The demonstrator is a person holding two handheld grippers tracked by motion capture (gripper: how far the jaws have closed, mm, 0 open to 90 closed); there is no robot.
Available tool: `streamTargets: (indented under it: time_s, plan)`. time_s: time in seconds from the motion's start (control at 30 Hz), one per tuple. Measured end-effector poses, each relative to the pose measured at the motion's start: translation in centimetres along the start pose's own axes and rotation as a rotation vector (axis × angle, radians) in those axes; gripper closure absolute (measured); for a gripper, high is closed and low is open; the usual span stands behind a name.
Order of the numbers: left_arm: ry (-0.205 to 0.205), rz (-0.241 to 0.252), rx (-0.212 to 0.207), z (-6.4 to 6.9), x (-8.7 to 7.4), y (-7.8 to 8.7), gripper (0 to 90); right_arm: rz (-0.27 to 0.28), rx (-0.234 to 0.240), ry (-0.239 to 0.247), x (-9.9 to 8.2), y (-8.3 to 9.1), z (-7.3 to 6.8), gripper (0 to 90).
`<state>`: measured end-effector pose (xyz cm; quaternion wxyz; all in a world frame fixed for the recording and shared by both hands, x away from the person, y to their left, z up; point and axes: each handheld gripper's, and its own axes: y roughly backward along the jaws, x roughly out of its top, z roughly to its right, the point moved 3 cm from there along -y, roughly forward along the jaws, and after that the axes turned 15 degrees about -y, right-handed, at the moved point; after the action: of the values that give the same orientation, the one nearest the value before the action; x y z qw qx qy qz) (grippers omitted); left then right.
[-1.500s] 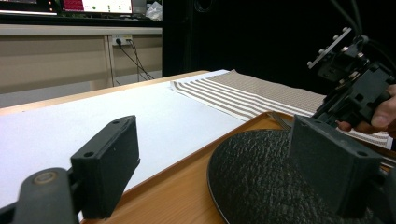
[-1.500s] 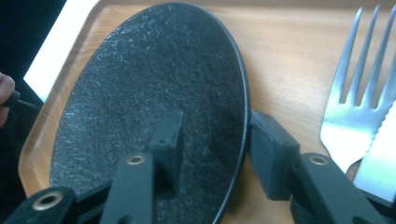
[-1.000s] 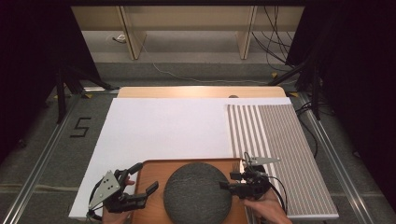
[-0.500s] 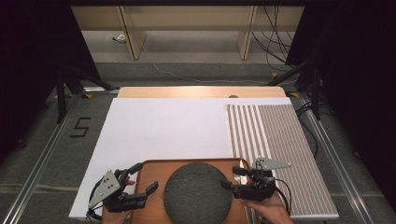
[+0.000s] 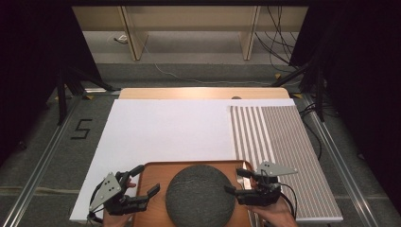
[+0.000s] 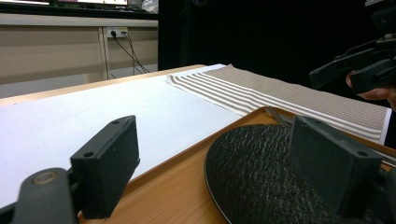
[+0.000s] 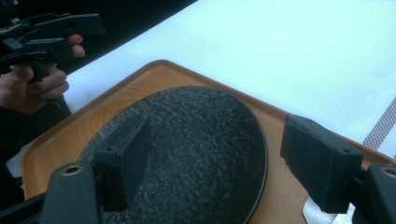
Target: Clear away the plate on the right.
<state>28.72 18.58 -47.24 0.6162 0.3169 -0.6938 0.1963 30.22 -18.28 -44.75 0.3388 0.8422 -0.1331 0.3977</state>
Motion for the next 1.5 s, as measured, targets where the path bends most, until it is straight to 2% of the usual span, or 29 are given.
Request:
streamTargets:
  time_s: [0.8, 1.07, 1.5]
  plan:
    - [0.001, 0.001, 0.000, 0.0, 0.0, 0.0, 16.1, 0.041, 0.002, 0.077, -0.9, 1.2, -0.4, 21.7]
    - [0.000, -0.002, -0.001, 0.1, 0.0, 0.0, 16.1, 0.060, 0.016, 0.091, -1.0, 1.6, -0.5, 21.6]
    - [0.000, -0.001, -0.001, 0.0, 0.0, 0.0, 16.1, 0.063, 0.024, 0.087, -1.1, 1.7, -0.4, 21.5]
